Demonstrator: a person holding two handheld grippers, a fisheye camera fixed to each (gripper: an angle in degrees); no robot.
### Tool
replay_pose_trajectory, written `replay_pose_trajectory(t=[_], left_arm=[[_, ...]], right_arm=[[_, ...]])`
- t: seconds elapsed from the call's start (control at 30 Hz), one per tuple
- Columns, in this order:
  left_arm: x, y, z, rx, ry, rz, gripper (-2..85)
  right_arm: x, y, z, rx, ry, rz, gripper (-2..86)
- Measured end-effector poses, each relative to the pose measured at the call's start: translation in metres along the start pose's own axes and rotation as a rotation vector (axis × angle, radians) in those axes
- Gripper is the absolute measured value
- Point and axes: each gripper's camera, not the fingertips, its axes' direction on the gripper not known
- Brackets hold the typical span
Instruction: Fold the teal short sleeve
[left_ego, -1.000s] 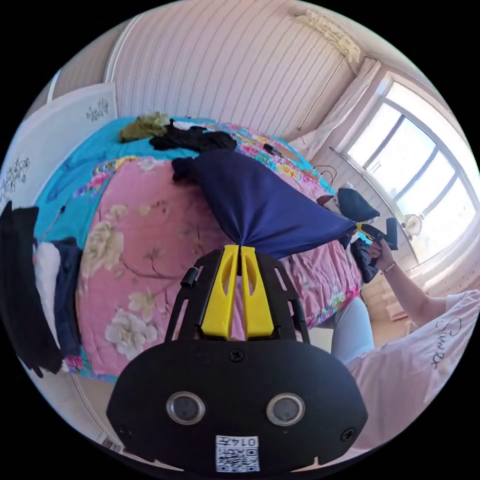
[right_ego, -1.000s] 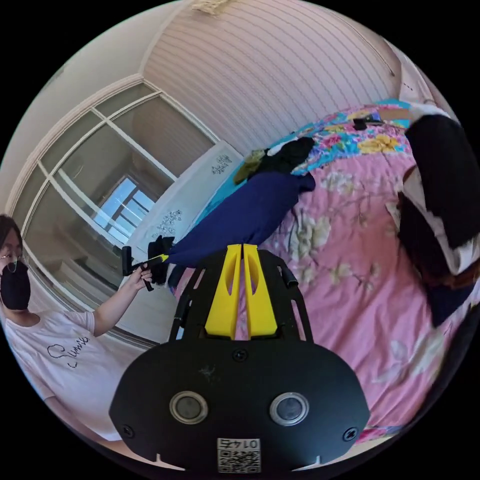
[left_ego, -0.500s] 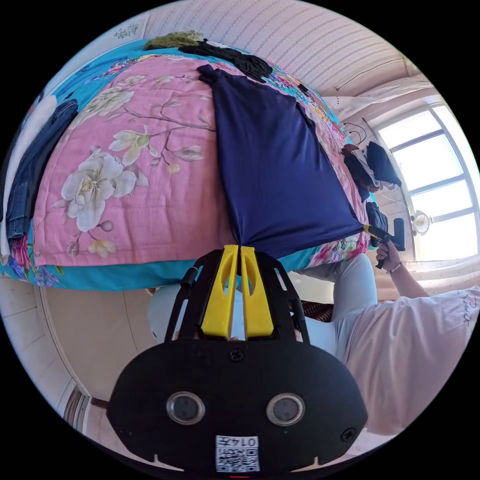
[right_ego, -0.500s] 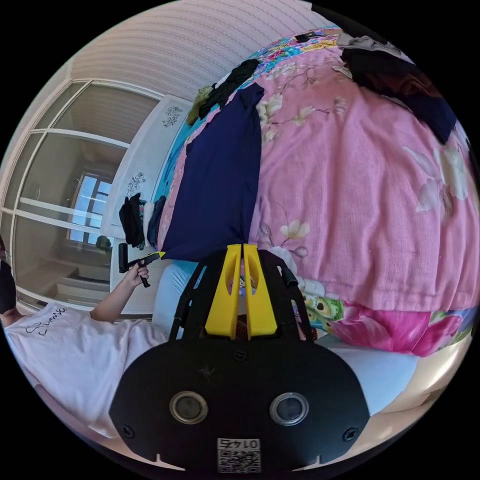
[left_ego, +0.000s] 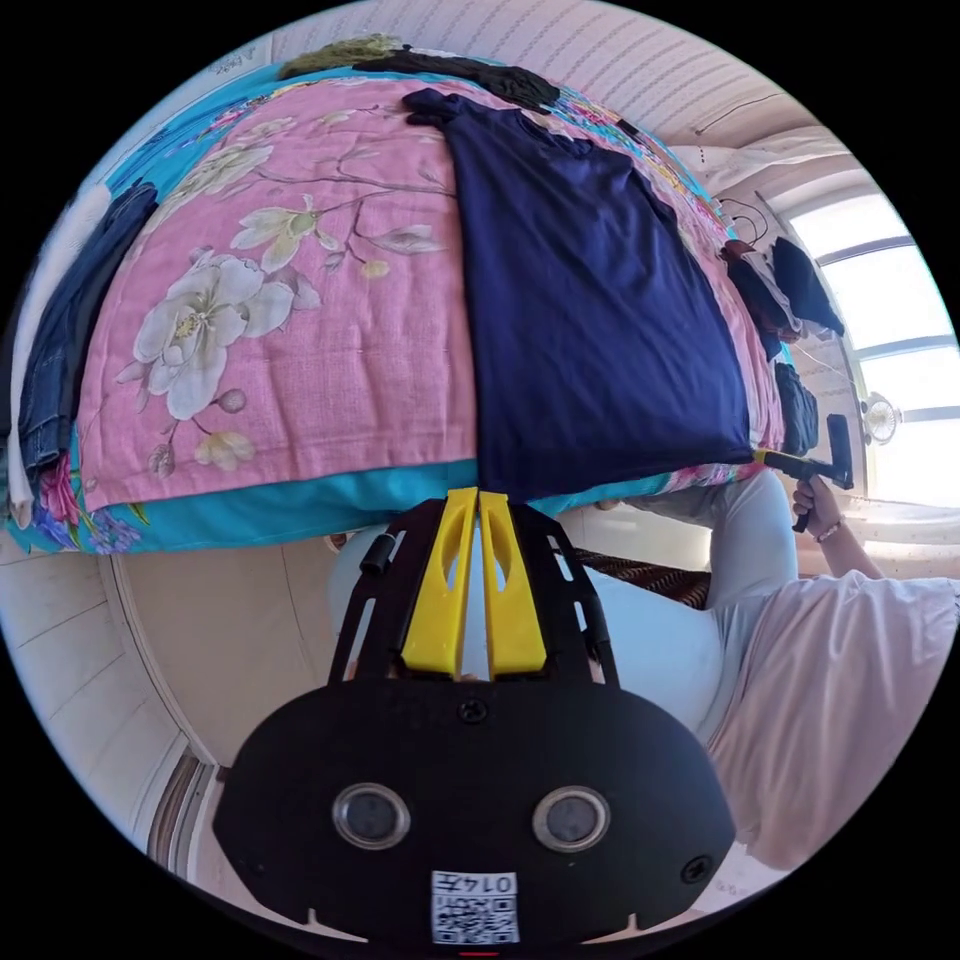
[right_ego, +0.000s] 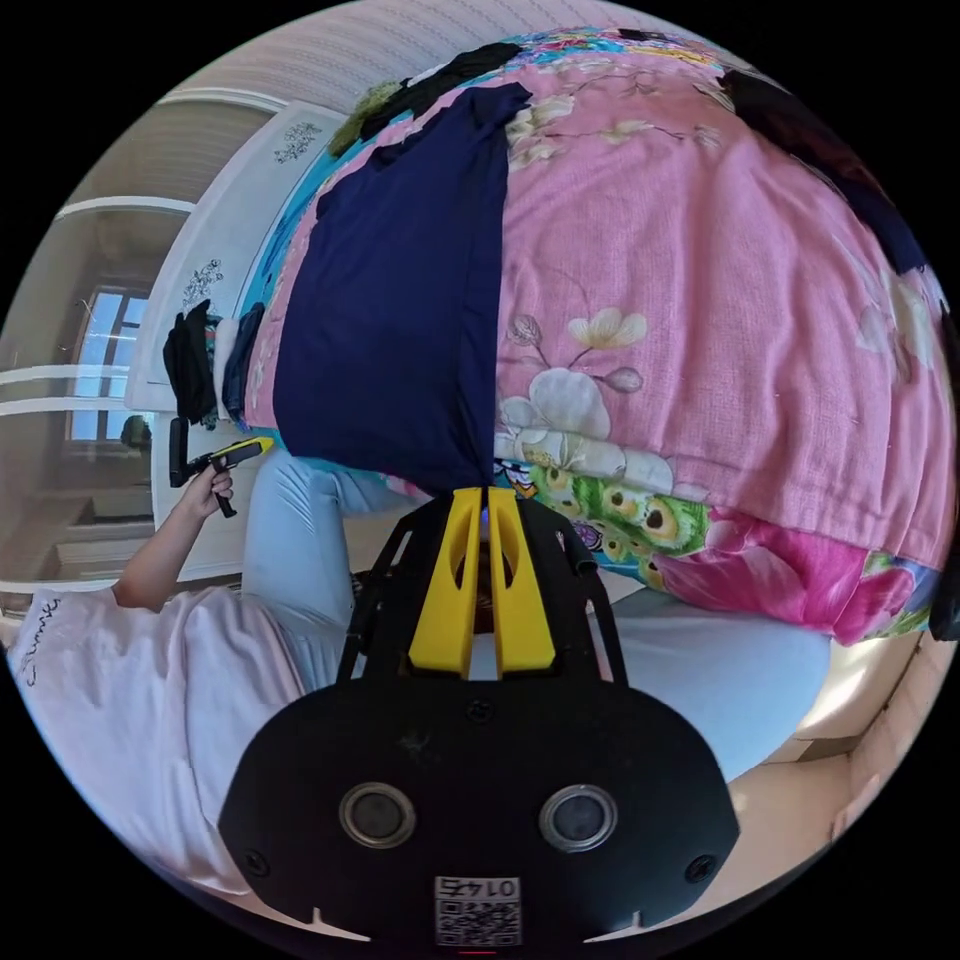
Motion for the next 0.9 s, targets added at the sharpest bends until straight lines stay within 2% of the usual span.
replay_pose_trajectory(t=[0.1,0.2,0.33,0.43,0.57,0.63,0.77,0.9], left_arm=[[-0.001,0.002,0.001,0.006,-0.015,0.010,-0.8],[0.005,-0.001,0.002,0.025,-0.044,0.038,-0.1],[0.013,-0.019,0.017,0.022,-0.051,0.039,4.4],[0.019,-0.036,0.035,-0.020,-0.038,0.035,6.3],[0.026,-0.051,0.050,-0.046,-0.084,0.045,5.7],[0.028,-0.051,0.051,-0.050,-0.076,0.077,1.8],[0.030,-0.042,0.040,-0.013,-0.023,0.081,-0.7],[0.035,-0.036,0.044,-0.092,-0.059,0.120,-0.9]], right_arm=[[-0.010,-0.004,0.011,-0.084,0.170,-0.063,0.6],[-0.019,-0.008,0.014,-0.047,0.241,-0.112,1.7],[-0.015,-0.021,0.019,0.039,0.105,-0.057,8.0],[-0.012,-0.030,0.028,0.067,0.102,-0.010,10.4],[-0.008,-0.036,0.039,0.061,0.143,0.037,7.8],[-0.005,-0.037,0.037,0.046,0.086,0.018,2.6],[-0.004,-0.032,0.035,-0.022,0.086,-0.031,1.0],[-0.001,-0.028,0.043,-0.089,0.074,-0.056,0.6]])
